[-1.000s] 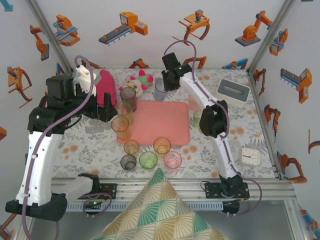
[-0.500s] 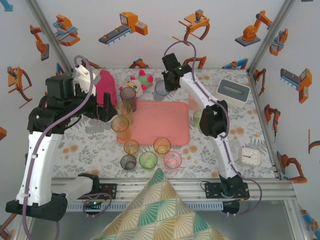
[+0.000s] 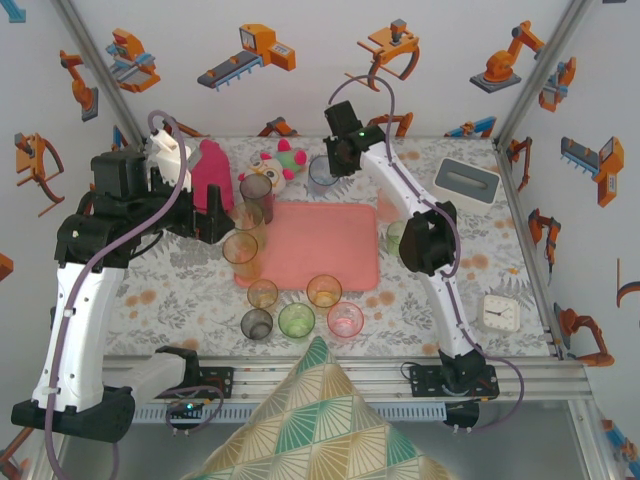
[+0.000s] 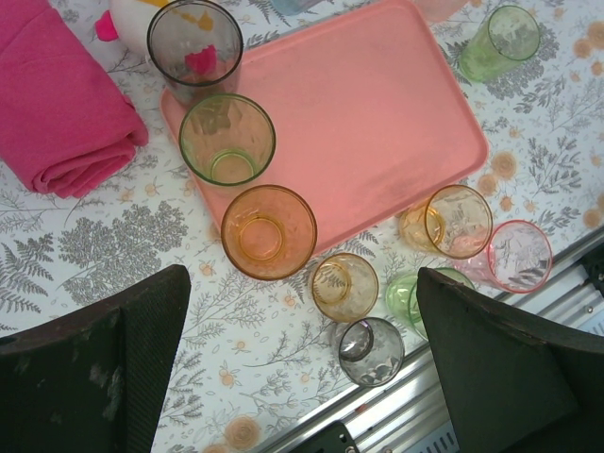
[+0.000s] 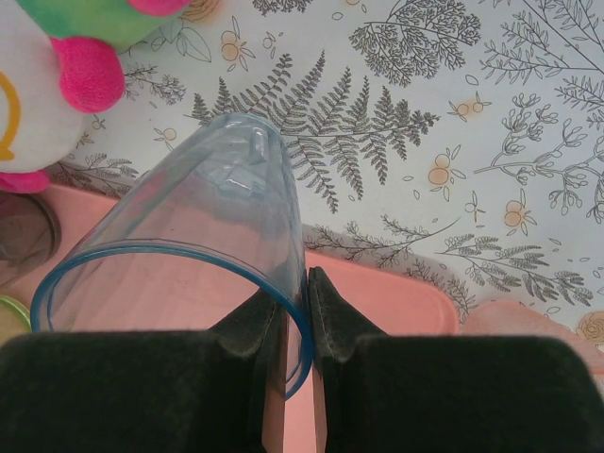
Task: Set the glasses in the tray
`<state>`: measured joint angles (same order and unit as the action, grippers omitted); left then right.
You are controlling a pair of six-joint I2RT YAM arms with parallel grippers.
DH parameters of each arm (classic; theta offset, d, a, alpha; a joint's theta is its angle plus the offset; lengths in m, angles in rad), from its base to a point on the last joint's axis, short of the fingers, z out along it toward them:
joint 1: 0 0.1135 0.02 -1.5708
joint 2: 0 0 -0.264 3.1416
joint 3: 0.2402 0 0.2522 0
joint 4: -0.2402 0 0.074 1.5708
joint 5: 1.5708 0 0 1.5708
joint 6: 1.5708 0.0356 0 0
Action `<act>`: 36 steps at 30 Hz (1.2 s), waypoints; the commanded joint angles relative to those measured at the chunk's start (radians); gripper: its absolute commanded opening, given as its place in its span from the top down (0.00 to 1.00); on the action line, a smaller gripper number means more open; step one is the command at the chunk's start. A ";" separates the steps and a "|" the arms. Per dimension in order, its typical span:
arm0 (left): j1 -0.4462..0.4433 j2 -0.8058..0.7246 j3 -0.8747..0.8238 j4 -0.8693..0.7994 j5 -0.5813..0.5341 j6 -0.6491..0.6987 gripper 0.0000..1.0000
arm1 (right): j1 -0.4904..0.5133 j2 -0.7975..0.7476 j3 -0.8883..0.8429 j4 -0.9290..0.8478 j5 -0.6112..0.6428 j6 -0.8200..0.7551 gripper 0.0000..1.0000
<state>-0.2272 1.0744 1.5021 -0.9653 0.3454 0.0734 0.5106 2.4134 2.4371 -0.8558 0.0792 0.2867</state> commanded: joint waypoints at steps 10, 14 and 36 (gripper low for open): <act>0.016 -0.009 0.009 0.015 -0.007 -0.031 0.03 | -0.009 -0.155 -0.011 -0.033 -0.002 -0.018 0.87; 0.018 -0.006 0.011 0.015 -0.002 -0.036 0.03 | 0.001 -0.196 -0.043 -0.053 -0.010 -0.017 0.87; 0.040 -0.026 0.013 0.030 0.024 -0.063 0.03 | 0.176 -0.215 -0.126 -0.114 0.022 0.017 0.84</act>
<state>-0.1959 1.0683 1.5021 -0.9569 0.3416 0.0341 0.6823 2.2135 2.3093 -0.9756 0.0967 0.2802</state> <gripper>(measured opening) 0.972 0.163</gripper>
